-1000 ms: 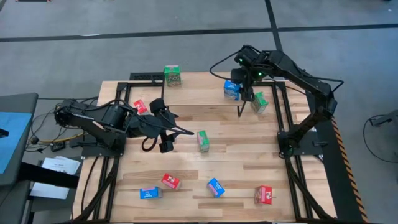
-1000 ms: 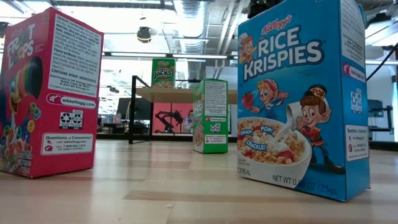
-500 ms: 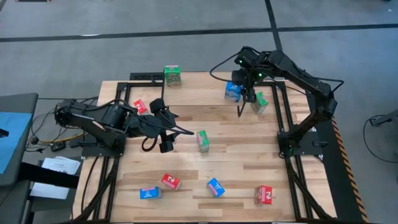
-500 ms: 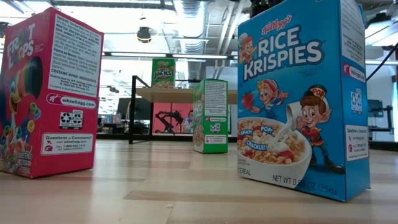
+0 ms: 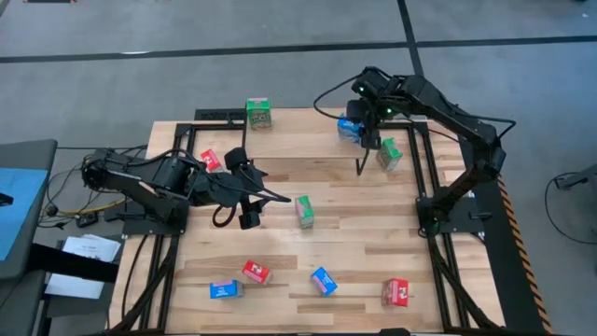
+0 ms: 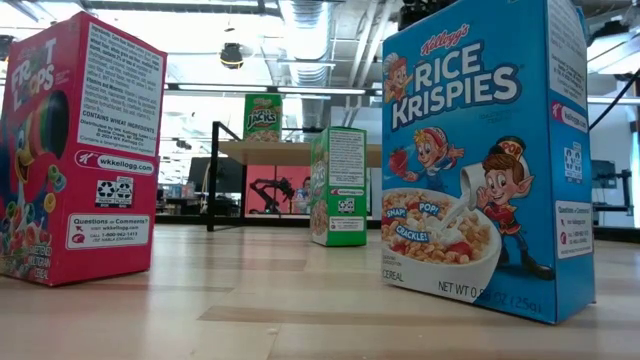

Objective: Stack cereal on shelf
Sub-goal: Put the top right blue cereal box on the shelf

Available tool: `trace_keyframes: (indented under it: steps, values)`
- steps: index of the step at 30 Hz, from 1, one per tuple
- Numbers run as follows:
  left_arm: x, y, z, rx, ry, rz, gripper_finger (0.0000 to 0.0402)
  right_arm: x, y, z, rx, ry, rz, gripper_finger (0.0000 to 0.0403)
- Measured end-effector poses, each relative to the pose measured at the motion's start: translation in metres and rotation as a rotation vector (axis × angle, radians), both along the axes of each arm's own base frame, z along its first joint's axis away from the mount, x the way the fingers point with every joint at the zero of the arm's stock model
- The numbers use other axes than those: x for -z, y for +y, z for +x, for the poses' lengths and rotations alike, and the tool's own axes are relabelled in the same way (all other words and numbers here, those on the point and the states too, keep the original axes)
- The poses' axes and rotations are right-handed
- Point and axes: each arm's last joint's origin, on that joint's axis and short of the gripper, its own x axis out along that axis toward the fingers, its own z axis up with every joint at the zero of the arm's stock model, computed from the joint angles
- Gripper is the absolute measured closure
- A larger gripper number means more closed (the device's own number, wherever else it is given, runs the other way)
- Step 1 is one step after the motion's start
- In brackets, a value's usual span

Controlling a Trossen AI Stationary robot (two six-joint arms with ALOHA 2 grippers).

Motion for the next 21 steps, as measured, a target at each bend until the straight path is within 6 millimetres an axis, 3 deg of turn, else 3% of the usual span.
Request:
trace_keyframes:
  steps: [21]
  values:
    - [0.0001,-0.0001,0.0001,0.013,0.006,0.006,0.0125,-0.0001,-0.0001,0.0,0.033,-0.009,0.007,0.0147]
